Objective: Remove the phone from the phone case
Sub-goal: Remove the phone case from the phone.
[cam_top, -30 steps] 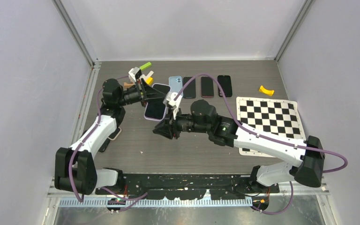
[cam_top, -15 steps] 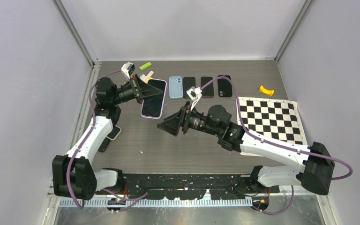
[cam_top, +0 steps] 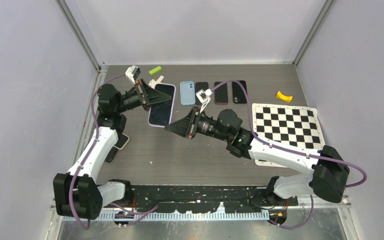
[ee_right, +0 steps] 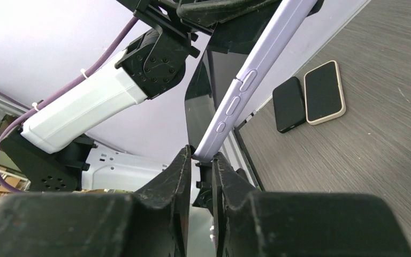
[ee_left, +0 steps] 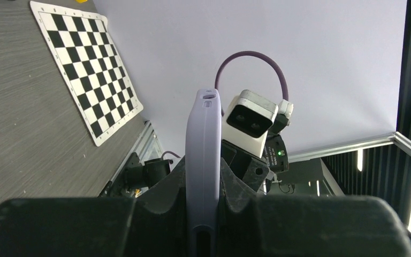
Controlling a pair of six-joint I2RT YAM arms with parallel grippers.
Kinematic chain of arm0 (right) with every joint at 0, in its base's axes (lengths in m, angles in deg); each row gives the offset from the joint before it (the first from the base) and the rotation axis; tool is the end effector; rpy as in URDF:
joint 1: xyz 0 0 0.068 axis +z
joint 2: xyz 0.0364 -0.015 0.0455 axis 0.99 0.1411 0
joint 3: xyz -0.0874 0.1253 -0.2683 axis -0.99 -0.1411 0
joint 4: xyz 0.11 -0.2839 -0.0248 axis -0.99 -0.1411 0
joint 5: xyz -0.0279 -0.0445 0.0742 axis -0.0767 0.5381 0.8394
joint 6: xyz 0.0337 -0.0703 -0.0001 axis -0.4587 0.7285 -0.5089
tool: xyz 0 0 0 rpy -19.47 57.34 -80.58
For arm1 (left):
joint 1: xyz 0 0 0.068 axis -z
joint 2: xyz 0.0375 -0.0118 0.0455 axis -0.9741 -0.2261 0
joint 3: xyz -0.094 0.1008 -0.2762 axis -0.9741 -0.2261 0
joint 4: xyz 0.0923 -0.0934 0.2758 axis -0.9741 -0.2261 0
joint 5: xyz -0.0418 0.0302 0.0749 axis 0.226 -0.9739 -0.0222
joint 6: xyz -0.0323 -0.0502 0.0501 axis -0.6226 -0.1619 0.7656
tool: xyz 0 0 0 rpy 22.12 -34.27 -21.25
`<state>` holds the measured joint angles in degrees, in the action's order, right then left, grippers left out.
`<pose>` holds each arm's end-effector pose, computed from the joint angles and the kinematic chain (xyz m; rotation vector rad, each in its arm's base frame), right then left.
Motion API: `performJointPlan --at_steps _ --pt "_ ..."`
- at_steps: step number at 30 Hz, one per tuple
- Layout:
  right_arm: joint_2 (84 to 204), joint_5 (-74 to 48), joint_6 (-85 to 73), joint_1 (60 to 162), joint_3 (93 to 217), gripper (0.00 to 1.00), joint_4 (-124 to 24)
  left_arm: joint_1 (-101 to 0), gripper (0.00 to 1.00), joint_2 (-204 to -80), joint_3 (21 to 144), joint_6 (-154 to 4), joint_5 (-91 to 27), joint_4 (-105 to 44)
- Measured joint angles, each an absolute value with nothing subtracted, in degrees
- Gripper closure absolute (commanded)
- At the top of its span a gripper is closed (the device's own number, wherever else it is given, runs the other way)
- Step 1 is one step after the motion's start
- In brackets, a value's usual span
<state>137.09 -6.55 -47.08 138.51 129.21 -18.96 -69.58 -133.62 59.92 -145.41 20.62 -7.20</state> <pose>0.1875 0.3141 0.3523 -0.3596 1.6659 1.6117 0.2943 -0.0965 0.3751 -0.1200 1.8782 -1.9125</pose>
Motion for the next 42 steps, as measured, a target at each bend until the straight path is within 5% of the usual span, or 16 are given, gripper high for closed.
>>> performJointPlan --at_steps 13,25,37,39,42 --pt "139.58 -5.61 -45.55 137.87 132.84 0.99 -21.82 -71.48 1.0 -132.33 59.95 -145.89 20.42 -7.25" --pt "142.23 -6.35 -20.61 138.03 143.9 0.99 -40.99 -72.2 1.0 -131.5 59.95 -144.84 16.79 -10.15" --pt "149.59 -19.71 -14.38 137.74 144.05 0.99 -43.18 -67.81 1.0 -129.42 59.9 -153.28 16.42 -10.9" --pt "148.98 -20.62 -15.23 137.26 142.46 0.97 -42.15 -67.85 1.0 -129.2 59.68 -154.22 17.21 -11.05" --pt "145.88 -20.38 -17.51 137.24 137.78 0.76 -38.61 -68.16 1.0 -129.2 59.66 -154.16 17.19 -11.12"
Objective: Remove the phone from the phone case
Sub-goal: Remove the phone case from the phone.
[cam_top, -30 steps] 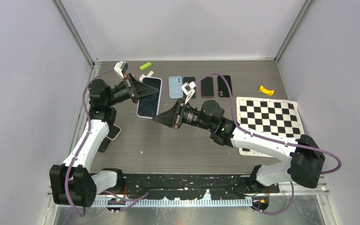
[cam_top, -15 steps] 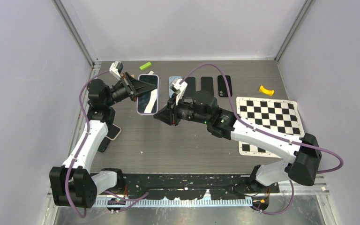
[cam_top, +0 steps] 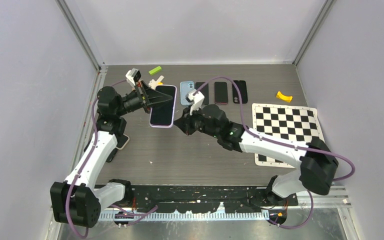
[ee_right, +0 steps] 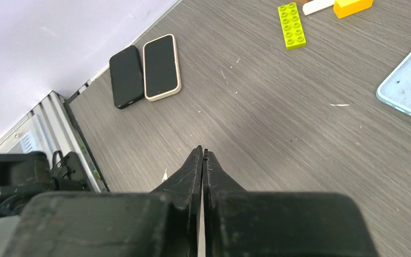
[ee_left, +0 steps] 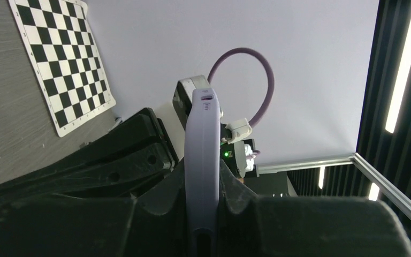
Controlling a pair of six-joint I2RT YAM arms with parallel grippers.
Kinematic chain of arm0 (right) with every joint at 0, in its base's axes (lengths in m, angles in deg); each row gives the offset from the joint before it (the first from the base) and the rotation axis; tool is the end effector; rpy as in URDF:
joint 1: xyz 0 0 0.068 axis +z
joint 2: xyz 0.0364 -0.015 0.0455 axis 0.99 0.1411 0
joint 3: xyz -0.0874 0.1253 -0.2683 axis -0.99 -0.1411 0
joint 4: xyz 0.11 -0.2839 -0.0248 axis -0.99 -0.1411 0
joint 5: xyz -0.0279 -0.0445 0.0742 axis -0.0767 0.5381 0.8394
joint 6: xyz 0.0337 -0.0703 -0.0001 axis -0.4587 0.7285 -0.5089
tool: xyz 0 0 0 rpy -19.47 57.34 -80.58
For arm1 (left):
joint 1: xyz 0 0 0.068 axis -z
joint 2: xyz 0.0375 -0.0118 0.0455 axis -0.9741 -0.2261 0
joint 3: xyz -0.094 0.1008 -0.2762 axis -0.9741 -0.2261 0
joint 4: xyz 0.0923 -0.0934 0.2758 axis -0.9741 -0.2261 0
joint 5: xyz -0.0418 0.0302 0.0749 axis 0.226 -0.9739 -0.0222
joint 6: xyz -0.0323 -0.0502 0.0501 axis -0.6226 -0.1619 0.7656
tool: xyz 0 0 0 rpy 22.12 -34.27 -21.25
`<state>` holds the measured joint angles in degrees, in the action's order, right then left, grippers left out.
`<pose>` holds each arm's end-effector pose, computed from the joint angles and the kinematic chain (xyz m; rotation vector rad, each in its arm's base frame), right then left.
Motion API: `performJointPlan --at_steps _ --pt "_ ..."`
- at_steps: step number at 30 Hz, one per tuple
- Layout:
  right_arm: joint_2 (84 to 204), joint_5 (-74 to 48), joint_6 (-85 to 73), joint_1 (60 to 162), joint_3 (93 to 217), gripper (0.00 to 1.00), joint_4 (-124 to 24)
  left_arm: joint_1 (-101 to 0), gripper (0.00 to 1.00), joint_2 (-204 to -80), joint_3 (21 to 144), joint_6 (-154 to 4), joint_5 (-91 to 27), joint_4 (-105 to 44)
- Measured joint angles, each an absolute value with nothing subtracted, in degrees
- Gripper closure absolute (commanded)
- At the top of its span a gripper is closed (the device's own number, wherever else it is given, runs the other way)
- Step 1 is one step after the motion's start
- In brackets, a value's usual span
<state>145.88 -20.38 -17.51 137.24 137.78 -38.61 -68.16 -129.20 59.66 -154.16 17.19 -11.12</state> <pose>0.2324 0.3367 0.3122 -0.6093 1.8087 0.8993 0.2760 -0.0992 0.3877 -0.3007 1.8902 -1.9978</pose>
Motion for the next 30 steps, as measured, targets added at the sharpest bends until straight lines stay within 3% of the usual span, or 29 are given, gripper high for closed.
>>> performJointPlan --at_steps 1,3,5,9,12,15,18,25,30 --pt "144.26 -19.97 -18.44 137.28 136.03 0.62 -37.75 -68.38 1.0 -129.22 59.64 -154.13 17.19 -11.12" --pt "140.81 -18.7 -20.13 137.28 133.3 0.44 -36.75 -68.73 1.0 -129.29 59.53 -154.13 17.14 -11.09" --pt "137.5 -17.06 -21.33 137.28 131.57 0.34 -35.66 -69.14 1.0 -129.68 59.47 -154.13 16.99 -10.83" --pt "130.16 -12.47 -25.77 137.26 128.29 0.26 -31.29 -69.25 1.0 -131.26 59.4 -154.13 16.68 -9.63" --pt "127.78 -10.15 -29.18 137.28 127.22 0.26 -28.55 -69.25 1.0 -131.87 59.12 -154.0 16.57 -8.71" --pt "127.17 -8.17 -33.72 137.18 127.09 0.31 -25.56 -69.25 1.0 -131.87 59.12 -153.39 16.71 -8.21" --pt "127.8 -6.9 -38.51 136.48 127.49 0.43 -24.77 -69.25 1.0 -131.87 59.12 -152.49 17.49 -7.9" --pt "134.4 -4.41 -47.69 133.24 132.08 0.54 -25.08 -69.25 1.0 -130.99 59.27 -149.32 20.16 -8.78" --pt "136.22 -2.11 -49.59 133.15 134.22 0.85 -25.1 -69.51 1.0 -130.47 59.92 -147.14 20.92 -10.04"
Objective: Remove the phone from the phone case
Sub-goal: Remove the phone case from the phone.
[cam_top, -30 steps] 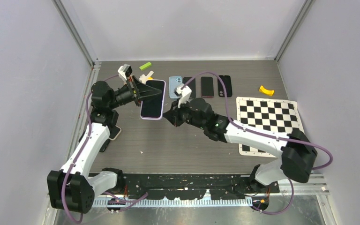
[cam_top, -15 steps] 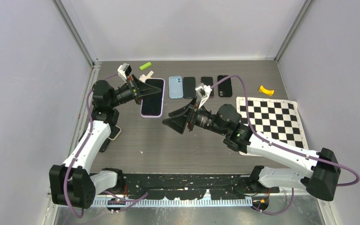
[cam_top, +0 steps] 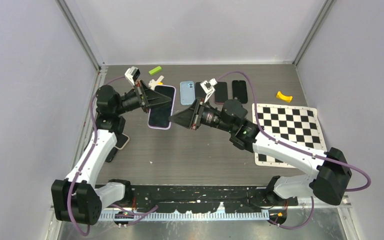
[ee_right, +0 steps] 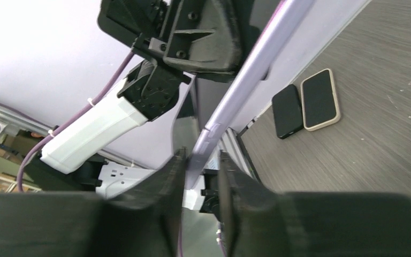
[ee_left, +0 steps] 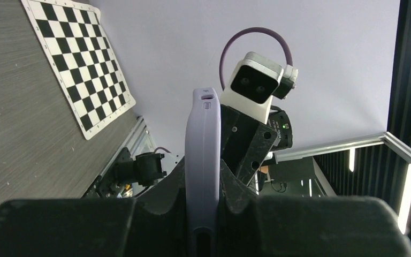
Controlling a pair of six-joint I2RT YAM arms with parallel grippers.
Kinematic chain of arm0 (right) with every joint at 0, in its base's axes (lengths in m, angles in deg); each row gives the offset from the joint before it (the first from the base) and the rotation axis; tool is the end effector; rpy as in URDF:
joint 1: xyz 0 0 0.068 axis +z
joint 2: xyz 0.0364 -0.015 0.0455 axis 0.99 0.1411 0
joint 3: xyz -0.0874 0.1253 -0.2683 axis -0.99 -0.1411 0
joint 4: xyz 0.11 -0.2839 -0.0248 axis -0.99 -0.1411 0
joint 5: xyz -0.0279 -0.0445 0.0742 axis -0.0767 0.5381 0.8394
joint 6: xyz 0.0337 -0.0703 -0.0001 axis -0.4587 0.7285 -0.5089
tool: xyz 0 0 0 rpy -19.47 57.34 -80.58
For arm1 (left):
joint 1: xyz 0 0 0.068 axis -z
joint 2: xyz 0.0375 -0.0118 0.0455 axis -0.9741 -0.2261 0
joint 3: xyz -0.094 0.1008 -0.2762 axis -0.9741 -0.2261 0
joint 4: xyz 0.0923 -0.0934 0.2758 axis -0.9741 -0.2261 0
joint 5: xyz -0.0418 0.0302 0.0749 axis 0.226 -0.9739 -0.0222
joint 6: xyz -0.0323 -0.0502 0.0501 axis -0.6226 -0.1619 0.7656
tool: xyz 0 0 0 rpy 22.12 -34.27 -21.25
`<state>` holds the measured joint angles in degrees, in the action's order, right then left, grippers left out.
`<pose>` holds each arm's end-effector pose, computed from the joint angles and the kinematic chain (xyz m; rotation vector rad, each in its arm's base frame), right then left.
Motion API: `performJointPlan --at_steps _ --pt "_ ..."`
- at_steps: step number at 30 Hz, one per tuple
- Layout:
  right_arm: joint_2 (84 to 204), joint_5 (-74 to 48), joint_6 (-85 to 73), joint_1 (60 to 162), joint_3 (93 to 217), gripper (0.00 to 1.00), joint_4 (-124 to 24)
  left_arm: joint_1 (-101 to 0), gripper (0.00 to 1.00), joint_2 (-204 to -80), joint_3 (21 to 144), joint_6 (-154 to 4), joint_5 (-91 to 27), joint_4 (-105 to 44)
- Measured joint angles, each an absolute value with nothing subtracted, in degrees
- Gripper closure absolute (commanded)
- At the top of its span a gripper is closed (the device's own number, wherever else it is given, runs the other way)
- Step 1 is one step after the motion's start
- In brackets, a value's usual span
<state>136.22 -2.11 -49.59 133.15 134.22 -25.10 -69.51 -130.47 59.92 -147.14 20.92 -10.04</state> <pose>0.2118 0.2978 0.3803 -0.3176 1.6873 1.6234 0.2800 -0.0952 0.3851 -0.1379 1.8858 -1.9351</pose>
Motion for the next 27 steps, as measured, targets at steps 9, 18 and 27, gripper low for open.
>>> performJointPlan --at_steps 9,18,27 --pt "140.17 7.86 -42.92 131.89 139.57 0.99 -29.06 -70.67 1.0 -130.6 62.2 -143.31 23.83 -11.07" --pt "141.92 12.55 -28.28 131.69 144.71 0.99 -38.26 -70.76 1.0 -132.24 61.91 -141.67 26.06 -12.16" --pt "141.35 6.17 -14.79 134.95 147.75 0.99 -48.86 -70.67 1.0 -133.79 58.94 -143.38 25.86 -14.39"
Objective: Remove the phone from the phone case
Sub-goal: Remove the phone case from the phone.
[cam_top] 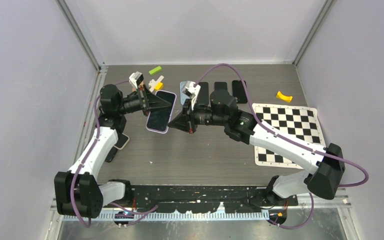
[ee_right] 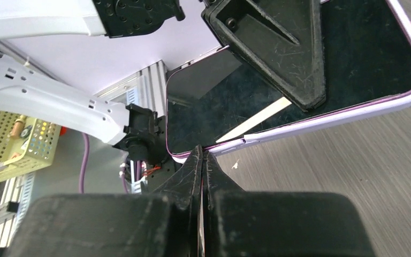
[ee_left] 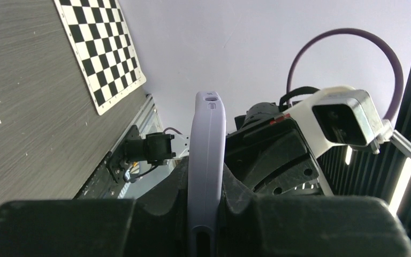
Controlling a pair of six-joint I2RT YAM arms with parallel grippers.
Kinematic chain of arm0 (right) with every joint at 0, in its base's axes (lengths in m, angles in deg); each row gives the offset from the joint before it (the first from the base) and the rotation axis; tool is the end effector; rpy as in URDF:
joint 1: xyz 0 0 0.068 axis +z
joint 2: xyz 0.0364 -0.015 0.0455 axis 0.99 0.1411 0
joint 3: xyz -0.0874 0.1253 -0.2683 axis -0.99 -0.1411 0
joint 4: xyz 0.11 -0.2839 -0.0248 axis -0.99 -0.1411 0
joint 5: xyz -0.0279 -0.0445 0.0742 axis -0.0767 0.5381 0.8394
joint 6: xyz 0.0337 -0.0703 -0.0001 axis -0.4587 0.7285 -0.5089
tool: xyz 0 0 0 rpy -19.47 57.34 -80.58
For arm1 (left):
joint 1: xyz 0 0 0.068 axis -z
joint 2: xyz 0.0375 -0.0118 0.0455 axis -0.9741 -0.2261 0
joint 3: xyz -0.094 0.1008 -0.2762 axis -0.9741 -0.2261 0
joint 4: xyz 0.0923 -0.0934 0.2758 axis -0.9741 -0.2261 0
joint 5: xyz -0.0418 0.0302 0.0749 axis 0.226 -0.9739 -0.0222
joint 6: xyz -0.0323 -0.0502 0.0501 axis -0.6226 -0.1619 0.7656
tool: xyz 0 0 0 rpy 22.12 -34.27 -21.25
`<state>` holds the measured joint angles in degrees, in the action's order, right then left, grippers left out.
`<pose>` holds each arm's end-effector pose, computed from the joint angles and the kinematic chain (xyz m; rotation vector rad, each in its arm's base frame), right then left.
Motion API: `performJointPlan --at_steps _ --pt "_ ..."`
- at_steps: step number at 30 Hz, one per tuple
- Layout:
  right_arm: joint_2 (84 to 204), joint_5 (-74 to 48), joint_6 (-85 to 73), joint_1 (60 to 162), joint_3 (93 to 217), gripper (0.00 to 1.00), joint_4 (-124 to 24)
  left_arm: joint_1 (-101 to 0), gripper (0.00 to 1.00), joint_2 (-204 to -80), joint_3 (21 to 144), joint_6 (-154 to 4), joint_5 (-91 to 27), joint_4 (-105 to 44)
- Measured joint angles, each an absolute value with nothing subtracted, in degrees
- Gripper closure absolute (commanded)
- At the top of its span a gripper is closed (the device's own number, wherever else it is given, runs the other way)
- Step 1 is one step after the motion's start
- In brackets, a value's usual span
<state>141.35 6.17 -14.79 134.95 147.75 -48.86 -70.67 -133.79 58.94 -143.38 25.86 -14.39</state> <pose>0.2092 0.3282 0.3945 -0.9534 1.6428 1.2534 0.2915 -0.0931 0.3541 -0.1524 2.0123 -1.9551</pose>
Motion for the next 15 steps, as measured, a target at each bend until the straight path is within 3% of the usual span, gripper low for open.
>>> performJointPlan --at_steps 9,12,14,15 --pt "138.97 -2.33 -14.31 136.17 144.4 0.97 -45.14 -70.56 1.0 -133.79 57.94 -147.23 21.6 -12.73" --pt "138.14 -4.56 -14.9 136.32 142.96 0.6 -43.35 -70.56 1.0 -133.92 57.06 -148.8 19.7 -12.08" --pt "137.42 -5.67 -16.35 136.28 141.85 0.43 -42.3 -70.43 1.0 -133.99 56.58 -150.22 19.28 -11.95" --pt "136.81 -6.7 -17.16 136.1 141.1 0.4 -41.86 -70.26 1.0 -133.99 56.3 -151.16 19.44 -11.66"
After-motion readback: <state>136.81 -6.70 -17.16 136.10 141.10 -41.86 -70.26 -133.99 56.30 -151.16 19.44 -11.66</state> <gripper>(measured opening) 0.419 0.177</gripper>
